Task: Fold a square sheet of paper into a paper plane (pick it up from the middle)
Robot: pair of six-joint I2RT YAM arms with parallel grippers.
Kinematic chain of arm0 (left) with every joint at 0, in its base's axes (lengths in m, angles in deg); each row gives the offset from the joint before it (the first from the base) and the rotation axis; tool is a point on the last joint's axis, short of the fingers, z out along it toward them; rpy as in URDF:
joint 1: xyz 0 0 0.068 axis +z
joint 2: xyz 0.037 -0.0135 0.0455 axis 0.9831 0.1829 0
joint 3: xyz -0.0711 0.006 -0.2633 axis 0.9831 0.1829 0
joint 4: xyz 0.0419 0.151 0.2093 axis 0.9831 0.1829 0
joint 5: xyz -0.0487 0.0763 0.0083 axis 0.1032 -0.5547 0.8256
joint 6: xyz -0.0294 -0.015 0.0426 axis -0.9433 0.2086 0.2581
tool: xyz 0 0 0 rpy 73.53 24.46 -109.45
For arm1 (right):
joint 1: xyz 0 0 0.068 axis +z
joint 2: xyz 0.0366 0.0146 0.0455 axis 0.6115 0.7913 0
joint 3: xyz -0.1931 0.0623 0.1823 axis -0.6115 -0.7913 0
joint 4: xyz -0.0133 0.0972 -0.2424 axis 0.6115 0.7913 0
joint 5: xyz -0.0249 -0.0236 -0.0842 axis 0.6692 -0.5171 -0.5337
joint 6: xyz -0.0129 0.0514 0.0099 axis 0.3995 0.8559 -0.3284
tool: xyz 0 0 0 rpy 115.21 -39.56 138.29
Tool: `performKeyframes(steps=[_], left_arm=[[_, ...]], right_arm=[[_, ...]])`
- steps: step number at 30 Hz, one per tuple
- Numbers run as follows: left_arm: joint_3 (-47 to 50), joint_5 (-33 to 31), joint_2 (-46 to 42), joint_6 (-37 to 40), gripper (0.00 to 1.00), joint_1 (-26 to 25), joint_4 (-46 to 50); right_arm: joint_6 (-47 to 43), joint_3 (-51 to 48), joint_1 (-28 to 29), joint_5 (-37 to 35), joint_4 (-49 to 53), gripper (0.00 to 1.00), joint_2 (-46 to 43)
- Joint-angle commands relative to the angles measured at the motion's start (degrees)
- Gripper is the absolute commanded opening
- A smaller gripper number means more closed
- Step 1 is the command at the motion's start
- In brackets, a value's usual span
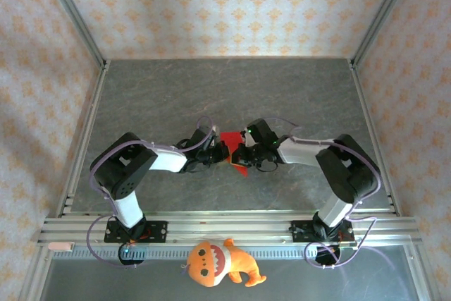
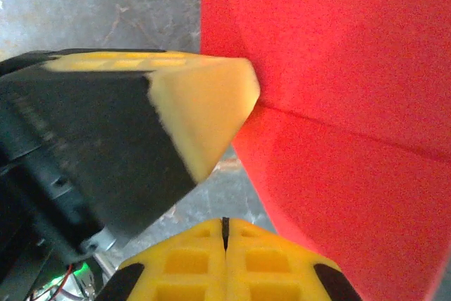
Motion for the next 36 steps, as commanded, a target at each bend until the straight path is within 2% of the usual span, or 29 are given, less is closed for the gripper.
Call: performKeyframes(steps=[1, 4, 14, 19, 21, 26, 29, 32, 36], left_arm=[[0.79, -1.31, 2.70, 1.42, 0.04, 0.06, 4.81], [0.57, -2.11, 2.93, 1.80, 0.04, 0.06, 5.75], [1.52, -2.87, 4.53, 1.52, 0.01, 0.14, 6.11], [2.06, -2.45, 3.96, 1.02, 0.01, 0.07, 5.18], [1.93, -2.34, 3.85, 1.01, 0.01, 0.05, 5.18], [1.38, -2.57, 3.46, 0.68, 0.02, 0.06, 5.71], [1.23, -2.73, 2.99, 0.70, 0.02, 0.06, 5.57], [1.31, -2.75, 2.54, 0.40, 0.01, 0.06, 5.32], [1.60, -2.94, 2.43, -0.48, 0.01, 0.02, 5.05]], right_arm=[[0.88, 0.73, 0.61, -3.26, 0.11, 0.00, 3.08], [-0.19, -1.15, 0.61, -3.88, 1.60, 0.00, 2.48], [-2.21, -12.66, -1.09, -2.17, 3.18, 0.02, -8.15], [0.88, -10.83, -1.24, 1.96, -1.83, 0.01, -10.80], [2.84, -9.17, -1.24, 3.09, -5.32, 0.01, -9.80], [1.60, -2.12, -1.07, 0.42, -3.45, 0.03, -1.16], [1.08, -1.29, -1.12, 0.01, -3.72, 0.02, 1.57], [-1.06, -2.14, -1.20, -0.32, -1.45, 0.02, 1.48], [-3.82, -8.41, -1.63, -0.87, 0.46, 0.01, -3.09]])
